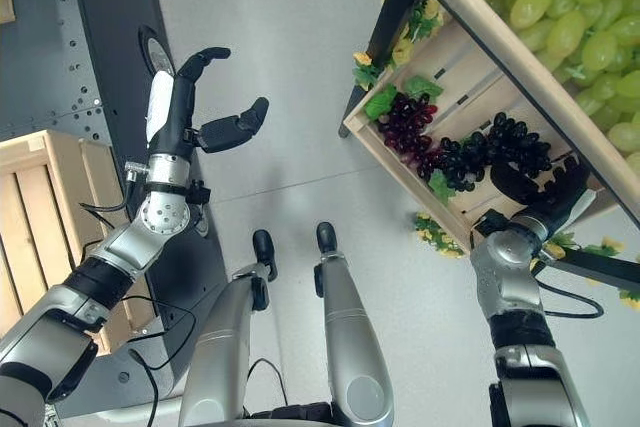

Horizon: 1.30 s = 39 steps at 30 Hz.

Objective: Pick up the fruits from the basket on one side to the basket on the other side

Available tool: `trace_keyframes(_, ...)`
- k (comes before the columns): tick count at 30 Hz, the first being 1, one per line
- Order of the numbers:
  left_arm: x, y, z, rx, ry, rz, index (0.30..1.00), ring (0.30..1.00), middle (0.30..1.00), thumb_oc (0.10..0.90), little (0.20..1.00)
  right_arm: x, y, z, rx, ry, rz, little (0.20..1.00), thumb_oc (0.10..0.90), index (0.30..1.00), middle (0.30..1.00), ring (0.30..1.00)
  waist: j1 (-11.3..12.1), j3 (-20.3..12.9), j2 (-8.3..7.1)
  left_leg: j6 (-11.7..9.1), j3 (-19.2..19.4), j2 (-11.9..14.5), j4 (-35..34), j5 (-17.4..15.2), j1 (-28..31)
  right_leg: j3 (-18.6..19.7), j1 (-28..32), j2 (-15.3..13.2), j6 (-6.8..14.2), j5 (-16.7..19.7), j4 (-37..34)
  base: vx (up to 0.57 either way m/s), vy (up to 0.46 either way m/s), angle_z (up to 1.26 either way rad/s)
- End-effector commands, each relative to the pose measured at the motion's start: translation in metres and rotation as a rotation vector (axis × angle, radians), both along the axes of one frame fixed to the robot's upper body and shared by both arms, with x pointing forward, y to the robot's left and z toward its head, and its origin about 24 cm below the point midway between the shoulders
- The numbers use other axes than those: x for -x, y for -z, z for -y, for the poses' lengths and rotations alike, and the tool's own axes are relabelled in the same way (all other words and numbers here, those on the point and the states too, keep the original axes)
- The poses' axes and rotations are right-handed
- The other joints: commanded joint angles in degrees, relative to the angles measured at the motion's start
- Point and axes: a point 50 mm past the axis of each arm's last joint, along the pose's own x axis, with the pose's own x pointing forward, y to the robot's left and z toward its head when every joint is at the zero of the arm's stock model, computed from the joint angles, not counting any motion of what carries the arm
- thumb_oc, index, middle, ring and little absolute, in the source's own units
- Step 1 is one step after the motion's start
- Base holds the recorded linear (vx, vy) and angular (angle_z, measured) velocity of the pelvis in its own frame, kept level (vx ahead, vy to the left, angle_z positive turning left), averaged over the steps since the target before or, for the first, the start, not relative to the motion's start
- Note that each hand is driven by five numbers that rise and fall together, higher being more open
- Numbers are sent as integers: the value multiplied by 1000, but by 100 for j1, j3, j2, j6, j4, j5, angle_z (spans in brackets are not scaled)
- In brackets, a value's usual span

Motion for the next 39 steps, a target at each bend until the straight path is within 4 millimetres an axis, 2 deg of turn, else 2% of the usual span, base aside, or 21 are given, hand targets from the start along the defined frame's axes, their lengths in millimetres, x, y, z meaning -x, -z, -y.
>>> trace_keyframes(1,7,-36,9,28,46,208,900,900,900,800,900,8,-53,-3,172,-66,254,900,800,900,900,900,-165,-81,-20,125,404,-386,172,-858,479,-406,357,209,-8,145,-294,-10,54,-9)
trace_keyframes(3,9,-29,9,42,30,205,900,900,900,800,900,11,-49,-24,173,-223,313,900,800,900,900,900,-203,-81,-8,121,390,-399,103,-874,635,-371,495,228,-13,95,-344,5,65,-8)
trace_keyframes(8,12,-26,4,90,28,207,900,900,900,800,900,13,-47,-49,215,-405,341,900,800,900,900,900,-185,-81,1,121,340,-427,-51,-789,801,-336,659,224,-22,128,-471,-3,38,-3)
trace_keyframes(9,14,-24,3,102,26,204,900,900,900,800,900,13,-45,-61,237,-496,344,900,800,900,900,900,-162,-81,-3,124,323,-427,-137,-779,955,-347,809,223,-28,111,-533,0,0,0)
trace_keyframes(15,18,-14,-6,175,35,153,900,900,900,800,900,16,-39,-72,280,-631,314,900,800,900,900,900,-68,-81,-59,103,170,-453,-336,-727,1366,-430,1246,198,-13,68,-645,8,-7,2)
trace_keyframes(23,32,23,-12,320,107,-1,900,900,900,800,900,24,-17,-72,326,-673,232,900,800,900,900,900,176,-81,-114,68,-147,-462,-1044,-567,2397,-569,2389,220,-3,45,-1245,27,-20,15)
trace_keyframes(29,45,50,-25,419,128,-120,900,900,900,800,900,28,13,-78,283,-789,104,900,800,900,900,900,342,-577,-138,-8,-353,-450,-1714,-367,3000,-604,3178,266,-30,97,-1981,77,-16,17)
trace_keyframes(30,46,50,-25,419,128,-120,900,900,900,800,900,28,13,-78,283,-789,103,900,800,900,900,900,341,-574,-138,-8,-355,-450,-1720,-364,3008,-605,3186,266,-30,99,-1987,115,6,10)
trace_keyframes(31,51,61,-25,464,146,-180,900,900,900,800,900,30,27,-84,251,-859,44,900,800,900,900,900,427,-799,-142,-32,-463,-430,-1966,-286,3227,-628,3474,260,-47,118,-2240,115,0,13)
trace_keyframes(33,56,72,-24,485,171,-231,900,900,900,800,900,33,37,-89,208,-899,16,900,800,900,900,900,491,-989,-159,-62,-551,-414,-2178,-213,3395,-674,3684,244,-48,146,-2442,123,-5,20)
trace_keyframes(34,57,72,-23,485,174,-235,900,900,900,800,900,33,38,-89,206,-901,14,900,800,900,900,900,493,-998,-161,-64,-556,-413,-2191,-207,3407,-677,3698,243,-48,149,-2455,95,1,22)
trace_keyframes(37,65,88,-20,485,213,-318,900,900,900,800,900,36,53,-99,135,-968,-19,900,800,900,900,900,624,-1340,-171,-106,-678,-359,-2509,-60,3610,-781,3956,216,-60,195,-2701,103,6,9)
trace_keyframes(39,67,93,-19,494,230,-350,900,900,900,800,900,38,60,-102,107,-996,-40,900,800,900,900,900,656,-1447,-171,-119,-712,-346,-2581,-24,3663,-802,4037,212,-66,209,-2780,83,8,16)
